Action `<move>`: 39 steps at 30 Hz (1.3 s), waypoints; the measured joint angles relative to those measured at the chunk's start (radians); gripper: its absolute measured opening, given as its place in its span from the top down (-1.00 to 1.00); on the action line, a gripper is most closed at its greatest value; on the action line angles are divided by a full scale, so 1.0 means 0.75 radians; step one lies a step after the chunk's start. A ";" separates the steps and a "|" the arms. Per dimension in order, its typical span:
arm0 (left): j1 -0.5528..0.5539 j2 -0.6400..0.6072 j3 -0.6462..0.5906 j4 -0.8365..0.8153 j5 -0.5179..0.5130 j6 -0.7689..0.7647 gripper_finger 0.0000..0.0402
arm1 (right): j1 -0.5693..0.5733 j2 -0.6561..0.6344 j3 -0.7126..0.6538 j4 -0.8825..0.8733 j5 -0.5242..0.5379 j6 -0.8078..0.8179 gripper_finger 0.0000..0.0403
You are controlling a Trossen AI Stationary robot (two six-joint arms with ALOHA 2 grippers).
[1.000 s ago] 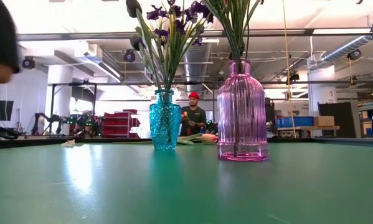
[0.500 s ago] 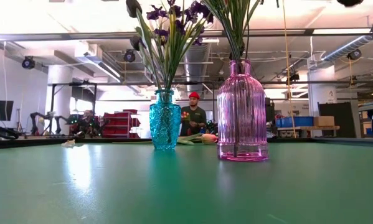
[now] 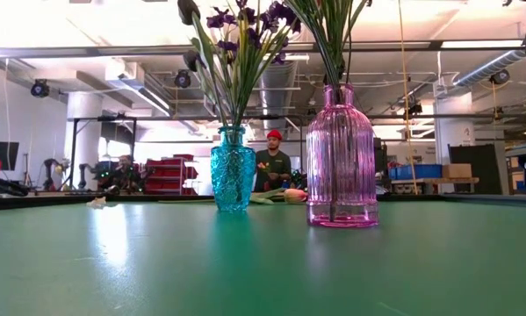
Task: Sort flowers into vase by color
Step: Put the bottom pink tulip into the purple vase
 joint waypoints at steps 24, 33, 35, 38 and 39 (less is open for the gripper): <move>0.012 0.508 -0.002 0.966 -0.038 0.270 0.08 | 0.367 0.610 0.629 0.019 0.114 -0.206 0.95; 0.003 0.507 -0.002 0.965 0.142 0.200 0.08 | 0.367 0.867 0.957 -0.014 0.146 -0.152 0.95; 0.004 0.507 -0.002 0.963 0.168 0.188 0.08 | 0.365 0.907 1.012 -0.010 0.188 -0.186 0.95; 0.004 0.507 -0.002 0.970 0.223 0.168 0.08 | 0.355 0.965 1.081 -0.010 0.265 -0.232 0.95; 0.004 0.507 -0.002 0.977 0.232 0.161 0.08 | 0.355 0.981 1.100 -0.011 0.297 -0.253 0.95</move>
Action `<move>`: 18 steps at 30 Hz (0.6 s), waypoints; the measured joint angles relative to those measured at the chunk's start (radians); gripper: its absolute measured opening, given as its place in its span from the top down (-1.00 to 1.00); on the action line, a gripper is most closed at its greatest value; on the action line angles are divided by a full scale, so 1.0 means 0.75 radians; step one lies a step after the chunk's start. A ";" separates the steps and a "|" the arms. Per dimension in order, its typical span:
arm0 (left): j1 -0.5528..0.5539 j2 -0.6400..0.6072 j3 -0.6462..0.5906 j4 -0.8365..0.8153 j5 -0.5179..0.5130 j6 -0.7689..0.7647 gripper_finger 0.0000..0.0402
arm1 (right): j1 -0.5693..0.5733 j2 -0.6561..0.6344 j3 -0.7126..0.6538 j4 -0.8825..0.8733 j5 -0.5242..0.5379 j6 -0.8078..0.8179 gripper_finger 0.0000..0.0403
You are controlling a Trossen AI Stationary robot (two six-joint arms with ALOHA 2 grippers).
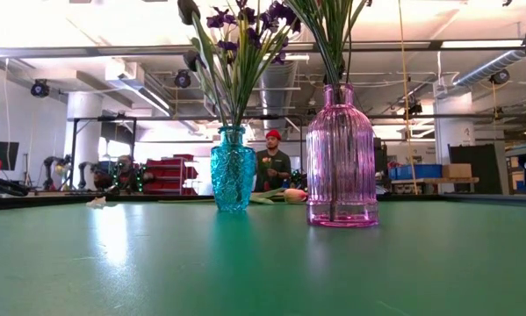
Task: Sort flowers into vase by color
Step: Put the bottom pink tulip into the purple vase
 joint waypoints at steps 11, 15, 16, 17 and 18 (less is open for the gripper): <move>0.005 0.031 0.001 0.038 -0.019 -0.011 0.08 | -0.047 0.115 0.145 -0.004 0.119 -0.048 0.95; 0.018 0.041 0.001 0.067 -0.047 -0.011 0.08 | -0.052 0.116 0.156 -0.001 0.118 -0.052 0.95; 0.023 0.044 0.001 0.072 -0.050 -0.011 0.08 | -0.054 0.116 0.156 -0.001 0.118 -0.052 0.95; 0.030 0.047 0.001 0.072 -0.050 -0.011 0.08 | -0.056 0.116 0.156 -0.001 0.118 -0.052 0.95; 0.039 0.052 0.001 0.071 -0.051 -0.011 0.08 | -0.058 0.116 0.156 -0.003 0.117 -0.049 0.95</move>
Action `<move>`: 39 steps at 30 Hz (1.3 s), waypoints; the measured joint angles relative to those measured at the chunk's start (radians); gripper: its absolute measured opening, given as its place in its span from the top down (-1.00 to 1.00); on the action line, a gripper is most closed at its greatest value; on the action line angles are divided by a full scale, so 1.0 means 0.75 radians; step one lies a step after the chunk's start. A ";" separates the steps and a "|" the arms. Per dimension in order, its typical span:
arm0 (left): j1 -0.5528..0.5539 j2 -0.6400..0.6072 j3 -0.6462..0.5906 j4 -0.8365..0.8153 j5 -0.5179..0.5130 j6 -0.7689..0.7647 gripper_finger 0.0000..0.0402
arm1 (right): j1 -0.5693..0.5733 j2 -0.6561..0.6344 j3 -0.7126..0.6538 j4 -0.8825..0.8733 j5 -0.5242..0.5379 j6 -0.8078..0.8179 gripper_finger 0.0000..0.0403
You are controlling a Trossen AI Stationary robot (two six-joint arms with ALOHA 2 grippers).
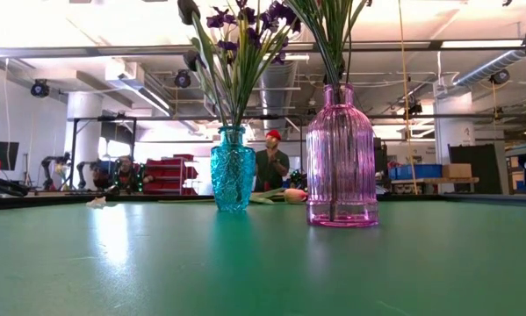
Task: Sort flowers into vase by color
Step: Put the bottom pink tulip into the purple vase
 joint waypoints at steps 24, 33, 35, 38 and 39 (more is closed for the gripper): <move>0.060 0.058 0.036 -0.174 0.102 -0.199 0.38 | -0.022 -0.002 0.000 -0.090 0.004 0.099 0.95; 0.048 0.020 0.036 -0.248 0.079 -0.240 0.96 | 0.014 -0.006 0.001 -0.098 0.090 0.032 0.95; 0.041 0.013 0.036 -0.255 0.079 -0.239 0.98 | 0.018 -0.007 0.001 -0.098 0.156 0.017 0.95; 0.031 0.002 0.036 -0.259 0.066 -0.237 0.99 | 0.019 -0.012 0.001 -0.106 0.274 -0.010 0.95; 0.031 -0.001 0.036 -0.259 0.066 -0.237 1.00 | 0.018 -0.014 0.002 -0.107 0.313 -0.022 0.95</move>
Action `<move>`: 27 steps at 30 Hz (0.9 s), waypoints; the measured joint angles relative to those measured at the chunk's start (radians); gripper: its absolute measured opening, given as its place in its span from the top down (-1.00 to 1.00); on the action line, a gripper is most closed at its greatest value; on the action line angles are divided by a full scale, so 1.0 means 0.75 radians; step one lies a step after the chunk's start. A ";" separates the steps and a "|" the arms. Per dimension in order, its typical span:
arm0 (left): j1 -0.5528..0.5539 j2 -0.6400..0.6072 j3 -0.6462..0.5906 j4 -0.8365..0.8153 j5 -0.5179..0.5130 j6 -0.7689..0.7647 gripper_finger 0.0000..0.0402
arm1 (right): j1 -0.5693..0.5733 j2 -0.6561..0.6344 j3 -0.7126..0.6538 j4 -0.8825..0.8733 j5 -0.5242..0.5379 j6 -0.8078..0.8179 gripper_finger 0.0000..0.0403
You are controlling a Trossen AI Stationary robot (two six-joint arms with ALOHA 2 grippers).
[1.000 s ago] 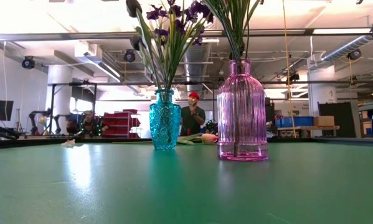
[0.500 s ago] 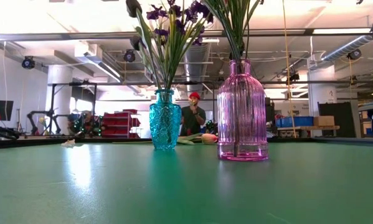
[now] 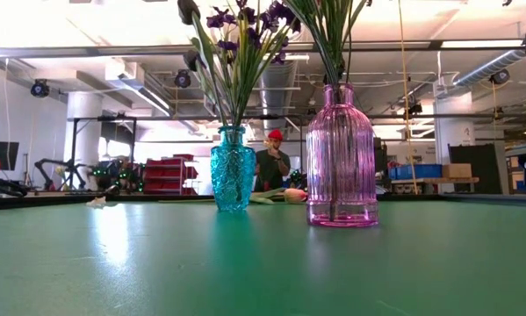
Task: Sort flowers into vase by color
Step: Put the bottom pink tulip into the purple vase
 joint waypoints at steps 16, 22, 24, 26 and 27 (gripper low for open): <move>-0.004 -0.023 -0.001 -0.110 -0.244 -0.003 1.00 | 0.084 -0.104 -0.001 -0.287 0.331 -0.141 0.43; -0.004 -0.027 -0.001 -0.110 -0.248 -0.008 1.00 | 0.144 -0.161 -0.002 -0.399 0.377 -0.143 0.28; -0.004 -0.027 -0.001 -0.110 -0.248 -0.008 1.00 | 0.166 -0.174 -0.002 -0.400 0.400 -0.159 0.28; -0.004 -0.027 -0.001 -0.110 -0.253 -0.008 1.00 | 0.179 -0.186 -0.002 -0.405 0.421 -0.181 0.31; -0.004 -0.027 -0.001 -0.110 -0.257 -0.008 1.00 | 0.182 -0.193 -0.002 -0.414 0.422 -0.182 0.33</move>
